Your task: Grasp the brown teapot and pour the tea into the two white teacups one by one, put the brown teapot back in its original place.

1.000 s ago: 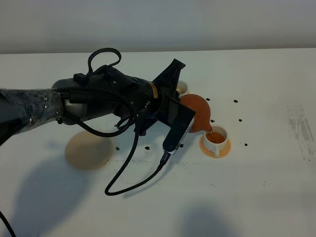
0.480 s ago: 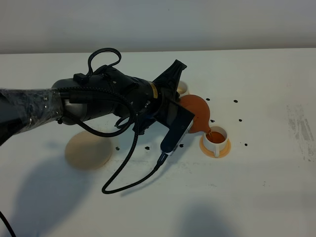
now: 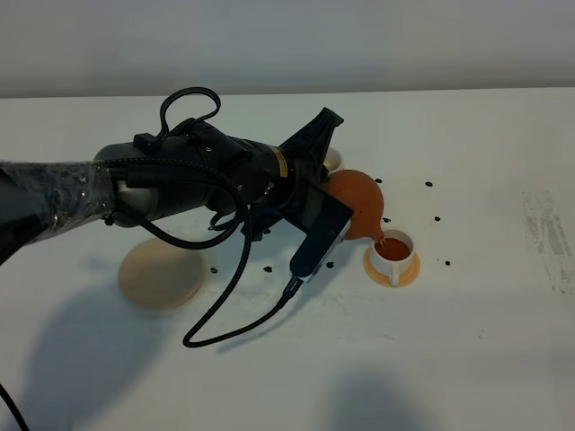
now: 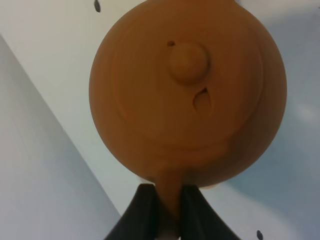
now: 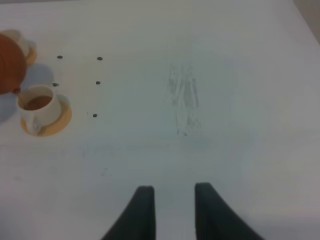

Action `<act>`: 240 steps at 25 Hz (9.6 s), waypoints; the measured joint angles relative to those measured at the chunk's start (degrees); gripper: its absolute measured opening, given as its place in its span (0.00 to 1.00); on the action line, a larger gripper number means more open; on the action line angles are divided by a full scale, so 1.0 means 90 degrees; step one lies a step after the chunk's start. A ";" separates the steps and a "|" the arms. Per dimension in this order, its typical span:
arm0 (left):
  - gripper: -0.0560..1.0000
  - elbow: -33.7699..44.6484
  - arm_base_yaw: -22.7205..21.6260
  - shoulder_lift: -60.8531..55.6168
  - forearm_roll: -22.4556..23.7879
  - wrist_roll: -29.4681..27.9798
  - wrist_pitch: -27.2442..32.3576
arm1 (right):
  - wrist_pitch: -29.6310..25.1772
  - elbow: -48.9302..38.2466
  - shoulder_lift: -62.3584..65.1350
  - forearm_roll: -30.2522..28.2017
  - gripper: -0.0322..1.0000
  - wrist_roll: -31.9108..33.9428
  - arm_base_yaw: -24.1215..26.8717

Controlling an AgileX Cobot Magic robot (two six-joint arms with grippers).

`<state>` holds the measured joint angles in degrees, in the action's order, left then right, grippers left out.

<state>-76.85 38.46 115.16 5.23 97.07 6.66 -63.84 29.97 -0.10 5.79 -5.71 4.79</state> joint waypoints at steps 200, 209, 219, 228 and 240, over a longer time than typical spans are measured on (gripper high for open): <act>0.14 -0.3230 -0.1436 0.1195 0.0393 -0.4539 0.3861 | 0.0002 0.0000 0.0000 0.0000 0.25 -0.0001 0.0000; 0.14 -0.3235 -0.1268 0.1280 0.0720 -0.4525 0.3579 | 0.0002 0.0000 0.0000 0.0000 0.25 -0.0001 0.0000; 0.14 -0.3235 -0.1122 0.1489 0.1206 -0.4499 0.3357 | 0.0002 0.0000 0.0000 0.0000 0.25 -0.0001 0.0000; 0.14 -0.3235 -0.0960 0.1494 0.1860 -0.4495 0.3203 | 0.0002 0.0000 0.0000 0.0000 0.25 -0.0001 0.0000; 0.14 -0.3235 -0.0771 0.1494 0.2554 -0.4495 0.2996 | 0.0002 0.0000 0.0000 0.0000 0.24 -0.0001 0.0000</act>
<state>-105.97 31.53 128.61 28.22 56.62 33.62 -63.82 29.97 -0.10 5.79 -5.73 4.79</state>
